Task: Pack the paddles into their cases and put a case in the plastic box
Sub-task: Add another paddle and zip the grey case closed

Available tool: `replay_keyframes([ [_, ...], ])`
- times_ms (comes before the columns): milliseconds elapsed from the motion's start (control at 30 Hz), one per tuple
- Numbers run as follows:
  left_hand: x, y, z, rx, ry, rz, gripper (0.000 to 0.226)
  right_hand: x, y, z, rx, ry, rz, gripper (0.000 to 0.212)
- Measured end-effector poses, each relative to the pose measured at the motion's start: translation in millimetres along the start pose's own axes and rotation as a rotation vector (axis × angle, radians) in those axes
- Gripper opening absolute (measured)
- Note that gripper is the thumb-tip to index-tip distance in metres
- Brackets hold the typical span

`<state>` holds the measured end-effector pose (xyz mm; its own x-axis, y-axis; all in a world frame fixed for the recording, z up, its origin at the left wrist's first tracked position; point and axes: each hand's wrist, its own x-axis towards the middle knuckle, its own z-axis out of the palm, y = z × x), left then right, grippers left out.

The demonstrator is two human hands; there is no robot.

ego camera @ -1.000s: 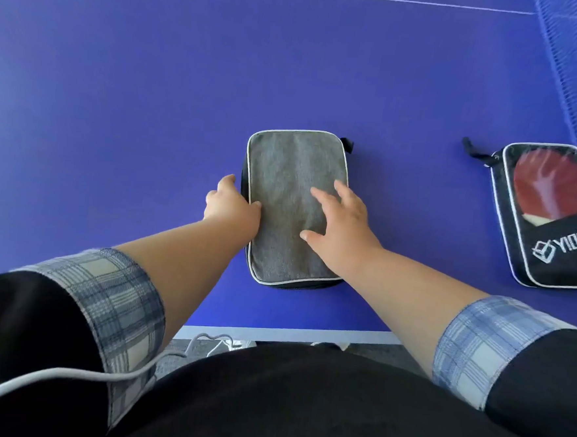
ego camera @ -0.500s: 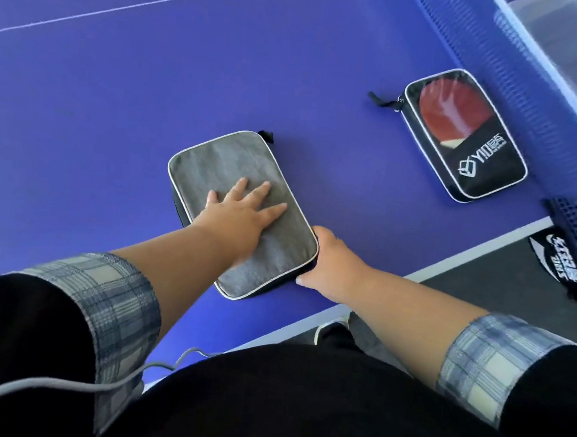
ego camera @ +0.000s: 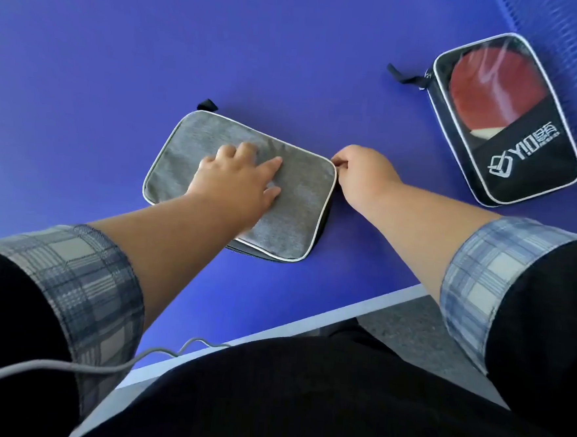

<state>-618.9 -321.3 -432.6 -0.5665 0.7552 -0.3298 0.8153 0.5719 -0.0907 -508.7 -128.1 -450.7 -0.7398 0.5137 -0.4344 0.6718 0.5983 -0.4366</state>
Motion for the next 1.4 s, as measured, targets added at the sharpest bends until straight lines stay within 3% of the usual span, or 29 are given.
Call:
replay_keyframes([
  [67, 6, 3, 5, 0.003, 0.084, 0.093, 0.058, 14, 3, -6, -0.067, -0.029, -0.043, 0.025],
  [167, 11, -3, 14, -0.094, 0.068, 0.218, 0.057, 19, 9, -6, -0.124, -0.024, -0.105, 0.022],
  [733, 13, -1, 21, -0.109, 0.079, 0.181, 0.054, -92, 22, 56, 0.013, -0.058, -0.141, 0.025],
  [900, 9, 5, 19, -0.022, 0.023, 0.076, 0.058, -95, 29, 47, -0.027, 0.023, -0.039, 0.016],
  [1067, 2, 14, 14, 0.073, -0.001, -0.023, 0.076, -60, 41, 17, -0.060, 0.139, 0.050, 0.007],
  [1133, -1, 15, 14, 0.023, 0.036, 0.069, 0.076, -46, 43, 8, -0.029, 0.163, 0.071, 0.008],
  [1267, 0, 21, 17, 0.057, 0.036, 0.584, 0.067, -25, 45, -3, -0.027, 0.152, 0.045, 0.010],
  [1400, 14, 38, 20, 0.023, 0.025, 0.549, 0.073, -11, 46, -12, -0.018, 0.154, -0.020, 0.013],
])
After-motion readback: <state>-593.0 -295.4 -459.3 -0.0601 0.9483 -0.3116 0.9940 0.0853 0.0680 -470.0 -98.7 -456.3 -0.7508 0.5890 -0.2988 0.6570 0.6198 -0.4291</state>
